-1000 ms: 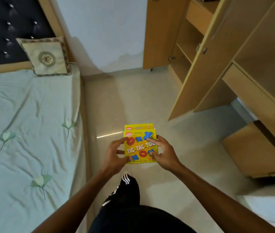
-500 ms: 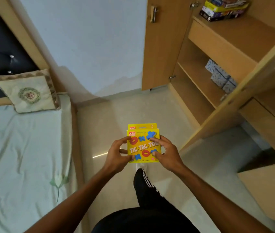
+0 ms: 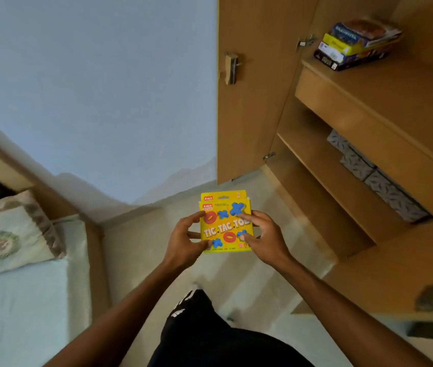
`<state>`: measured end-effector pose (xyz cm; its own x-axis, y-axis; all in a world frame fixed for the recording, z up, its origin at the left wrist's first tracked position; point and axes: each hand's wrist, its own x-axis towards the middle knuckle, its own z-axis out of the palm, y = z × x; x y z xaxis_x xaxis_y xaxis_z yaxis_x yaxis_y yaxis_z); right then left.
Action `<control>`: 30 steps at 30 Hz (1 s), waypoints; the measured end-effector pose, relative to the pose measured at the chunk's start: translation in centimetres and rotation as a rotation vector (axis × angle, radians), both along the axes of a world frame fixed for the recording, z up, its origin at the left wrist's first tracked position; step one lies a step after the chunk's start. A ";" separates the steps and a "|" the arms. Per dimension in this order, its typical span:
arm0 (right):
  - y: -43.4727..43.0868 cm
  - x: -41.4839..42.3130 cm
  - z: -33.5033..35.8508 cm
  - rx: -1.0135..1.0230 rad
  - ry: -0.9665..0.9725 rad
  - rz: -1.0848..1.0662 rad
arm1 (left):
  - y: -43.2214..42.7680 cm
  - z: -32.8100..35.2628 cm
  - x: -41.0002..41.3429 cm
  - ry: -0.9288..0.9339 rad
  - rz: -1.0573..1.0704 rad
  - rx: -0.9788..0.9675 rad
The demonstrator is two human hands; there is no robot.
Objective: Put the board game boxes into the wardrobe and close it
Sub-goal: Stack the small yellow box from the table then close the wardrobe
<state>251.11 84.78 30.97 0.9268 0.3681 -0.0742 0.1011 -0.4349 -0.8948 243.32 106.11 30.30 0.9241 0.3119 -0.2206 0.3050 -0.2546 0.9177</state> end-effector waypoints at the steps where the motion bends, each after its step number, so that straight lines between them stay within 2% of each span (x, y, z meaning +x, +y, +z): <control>1: 0.6 2.9 -0.2 -0.003 0.000 -0.025 | 0.8 -0.1 3.4 -0.004 -0.022 -0.007; 8: 2.9 16.4 0.2 -0.006 -0.013 -0.204 | 4.0 0.4 20.8 -0.015 -0.189 -0.001; 13: 1.1 24.8 1.6 0.003 -0.084 -0.386 | 2.5 2.6 33.7 -0.054 -0.382 -0.034; 22: -9.6 44.4 3.5 0.000 -0.249 -0.561 | -9.1 6.1 56.7 -0.152 -0.508 -0.034; 30: -20.7 61.5 9.0 0.002 -0.398 -0.581 | -20.1 11.3 73.9 -0.267 -0.529 -0.047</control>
